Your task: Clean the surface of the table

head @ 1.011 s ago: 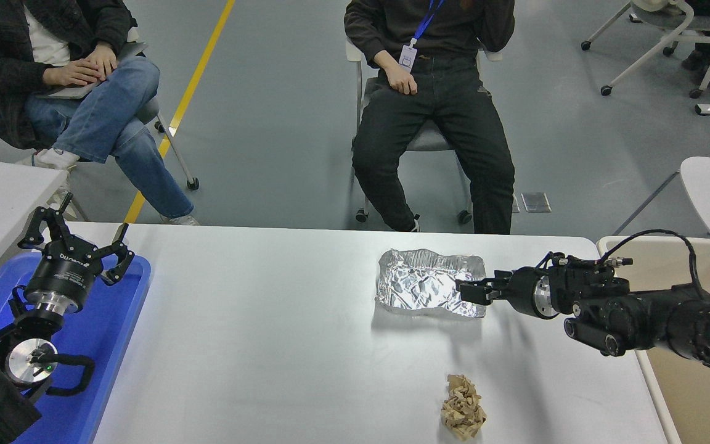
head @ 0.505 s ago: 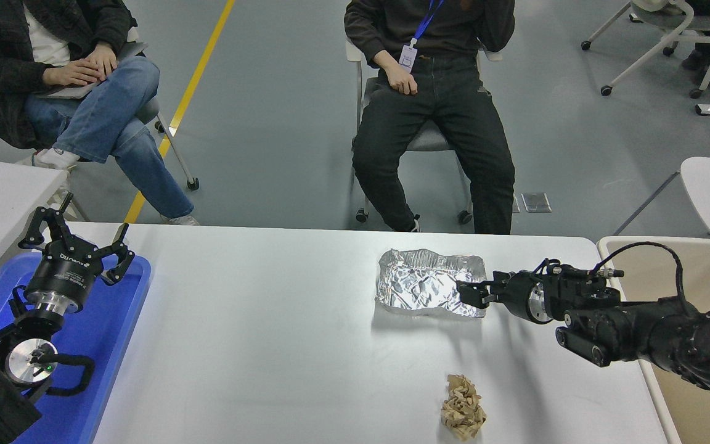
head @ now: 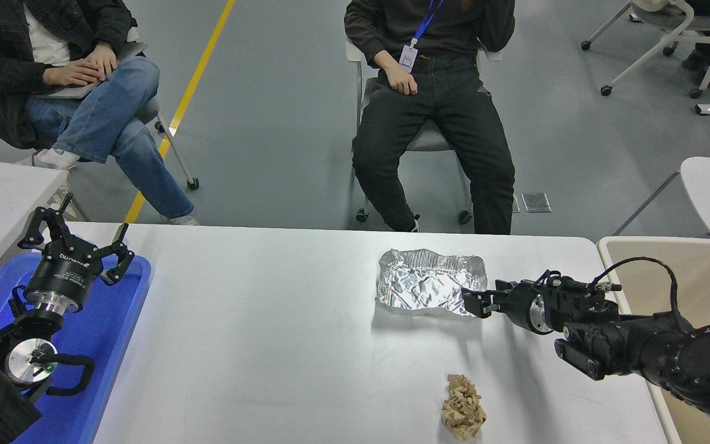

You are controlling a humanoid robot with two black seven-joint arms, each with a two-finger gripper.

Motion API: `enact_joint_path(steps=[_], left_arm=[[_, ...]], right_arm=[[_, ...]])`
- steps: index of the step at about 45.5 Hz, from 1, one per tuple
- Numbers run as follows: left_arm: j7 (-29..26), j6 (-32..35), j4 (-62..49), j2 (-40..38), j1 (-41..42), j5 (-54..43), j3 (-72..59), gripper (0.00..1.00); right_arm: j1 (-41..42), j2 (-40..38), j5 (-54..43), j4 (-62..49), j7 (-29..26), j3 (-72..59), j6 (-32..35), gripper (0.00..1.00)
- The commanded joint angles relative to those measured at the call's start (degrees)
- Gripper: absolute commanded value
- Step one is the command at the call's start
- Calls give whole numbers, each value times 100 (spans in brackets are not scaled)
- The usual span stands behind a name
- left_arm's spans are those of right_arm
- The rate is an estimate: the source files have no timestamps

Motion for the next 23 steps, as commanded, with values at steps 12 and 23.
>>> enact_joint_path(steps=[12,23], left_arm=[[-4,0,0,-7,0,0,0,100],[-4,0,0,2,0,0,0,100]], right_arm=[[-35,67,42,-131,41,0,119,0],[0,76,77,-131,50,26,146,0]])
